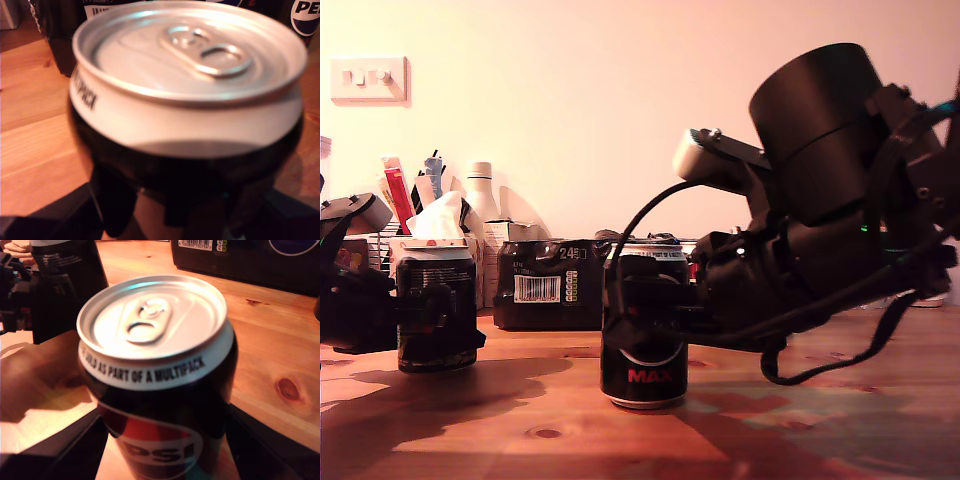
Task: Stack up the Pepsi cans on top of each other
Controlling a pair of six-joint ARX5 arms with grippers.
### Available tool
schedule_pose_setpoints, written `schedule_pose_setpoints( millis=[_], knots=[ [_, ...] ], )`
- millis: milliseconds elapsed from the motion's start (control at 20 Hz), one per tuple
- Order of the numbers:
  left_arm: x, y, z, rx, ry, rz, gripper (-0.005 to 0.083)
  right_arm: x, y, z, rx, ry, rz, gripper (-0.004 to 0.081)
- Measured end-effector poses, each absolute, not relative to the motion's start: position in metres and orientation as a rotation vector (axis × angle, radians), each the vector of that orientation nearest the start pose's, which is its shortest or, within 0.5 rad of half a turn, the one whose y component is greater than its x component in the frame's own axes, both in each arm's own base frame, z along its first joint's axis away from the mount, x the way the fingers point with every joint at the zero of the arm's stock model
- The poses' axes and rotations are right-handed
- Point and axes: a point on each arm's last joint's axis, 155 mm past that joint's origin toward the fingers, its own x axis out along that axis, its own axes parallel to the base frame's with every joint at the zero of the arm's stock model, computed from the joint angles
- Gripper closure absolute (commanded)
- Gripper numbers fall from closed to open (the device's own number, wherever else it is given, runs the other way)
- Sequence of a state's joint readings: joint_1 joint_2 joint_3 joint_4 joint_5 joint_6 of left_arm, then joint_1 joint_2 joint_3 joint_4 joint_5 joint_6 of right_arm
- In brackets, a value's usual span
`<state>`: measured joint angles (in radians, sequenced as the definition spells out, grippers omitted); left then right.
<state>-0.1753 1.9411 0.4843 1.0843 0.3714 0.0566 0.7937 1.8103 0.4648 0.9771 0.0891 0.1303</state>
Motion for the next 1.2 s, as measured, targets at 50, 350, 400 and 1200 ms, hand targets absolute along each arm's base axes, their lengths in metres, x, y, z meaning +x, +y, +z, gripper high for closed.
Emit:
schedule_pose_setpoints(
  millis=[50,350,400,1200],
  knots=[
    [0.408,-0.14,0.026,0.018,0.36,-0.551,0.044,0.313,0.295,0.044,-0.037,0.384,0.672,0.0133],
    [0.408,-0.14,0.026,0.018,0.36,-0.55,0.044,0.313,0.296,0.039,-0.047,0.409,0.674,0.0065],
    [0.408,-0.14,0.026,0.018,0.36,-0.55,0.044,0.312,0.296,0.038,-0.051,0.417,0.674,0.0065],
    [0.408,-0.14,0.026,0.018,0.36,-0.55,0.044,0.31,0.299,0.124,-0.002,0.257,0.718,0.0065]
  ],
)
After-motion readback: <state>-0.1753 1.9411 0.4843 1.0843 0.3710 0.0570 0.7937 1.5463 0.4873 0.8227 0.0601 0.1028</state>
